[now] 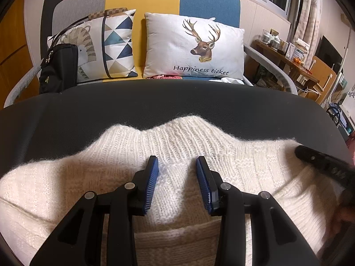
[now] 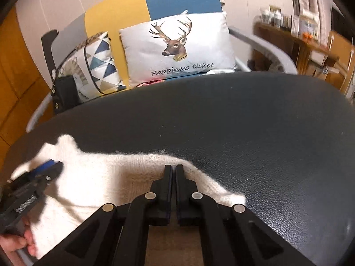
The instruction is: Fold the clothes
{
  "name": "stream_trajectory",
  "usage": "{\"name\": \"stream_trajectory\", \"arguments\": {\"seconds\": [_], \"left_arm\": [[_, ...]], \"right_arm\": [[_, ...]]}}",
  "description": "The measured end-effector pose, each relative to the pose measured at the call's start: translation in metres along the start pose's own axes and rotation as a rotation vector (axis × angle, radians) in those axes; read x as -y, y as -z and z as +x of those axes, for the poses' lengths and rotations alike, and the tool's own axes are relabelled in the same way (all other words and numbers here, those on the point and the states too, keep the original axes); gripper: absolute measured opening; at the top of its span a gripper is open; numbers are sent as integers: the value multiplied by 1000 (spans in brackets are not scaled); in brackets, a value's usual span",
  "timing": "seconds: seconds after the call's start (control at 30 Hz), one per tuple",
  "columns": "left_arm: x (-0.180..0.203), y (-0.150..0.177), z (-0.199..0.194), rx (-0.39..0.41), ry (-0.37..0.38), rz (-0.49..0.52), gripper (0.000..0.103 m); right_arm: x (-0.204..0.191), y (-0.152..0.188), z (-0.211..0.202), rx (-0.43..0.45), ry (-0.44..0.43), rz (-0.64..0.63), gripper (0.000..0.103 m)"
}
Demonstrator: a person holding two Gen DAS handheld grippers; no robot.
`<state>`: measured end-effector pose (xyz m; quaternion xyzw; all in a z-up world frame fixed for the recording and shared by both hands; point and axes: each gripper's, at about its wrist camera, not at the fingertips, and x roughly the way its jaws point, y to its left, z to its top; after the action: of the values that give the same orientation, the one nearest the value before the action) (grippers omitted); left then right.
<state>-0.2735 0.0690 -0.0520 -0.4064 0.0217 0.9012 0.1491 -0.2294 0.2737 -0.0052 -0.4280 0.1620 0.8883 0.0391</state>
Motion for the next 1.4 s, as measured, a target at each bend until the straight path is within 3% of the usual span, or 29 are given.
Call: {"name": "stream_trajectory", "arguments": {"seconds": [0.07, 0.13, 0.27, 0.37, 0.47, 0.7, 0.8, 0.9, 0.97, 1.03, 1.1, 1.2, 1.33, 1.4], "left_arm": [[0, 0, 0, 0, -2, 1, 39], [1, 0, 0, 0, -4, 3, 39], [0, -1, 0, 0, 3, -3, 39], [0, -1, 0, 1, 6, -6, 40], [0, -1, 0, 1, 9, -8, 40], [5, -4, 0, -17, -3, 13, 42], [3, -10, -7, -67, 54, 15, 45], [-9, -14, -35, -54, 71, 16, 45], [-24, -13, -59, -9, 86, 20, 45], [-45, -11, -82, 15, 57, 22, 47], [-70, -1, -98, 13, 35, 10, 54], [-108, 26, -118, 6, 12, -4, 55], [-138, 64, -135, 21, -117, 50, 63], [-146, 78, -132, 21, -201, 88, 76]], "right_arm": [[-8, -7, -12, 39, -52, 9, 9], [-29, -12, -22, 87, -101, -70, 9], [-64, -19, 1, 27, -121, -204, 9], [-66, -15, 27, -49, -82, -212, 9], [-55, -12, 32, -26, -75, -173, 3], [-61, -10, 32, 7, -8, -214, 3], [-61, -18, 37, -10, -24, -210, 3], [-60, -22, 27, -43, -27, -211, 9], [-61, -20, 2, 2, -29, -209, 22], [-62, -13, -30, 73, -103, -202, 22], [-63, -2, -52, 73, -155, -186, 22], [-64, 26, -73, 38, -191, -169, 22], [-79, 63, -83, 43, -117, -274, 22], [-84, 73, -79, 62, -80, -316, 22]]}}
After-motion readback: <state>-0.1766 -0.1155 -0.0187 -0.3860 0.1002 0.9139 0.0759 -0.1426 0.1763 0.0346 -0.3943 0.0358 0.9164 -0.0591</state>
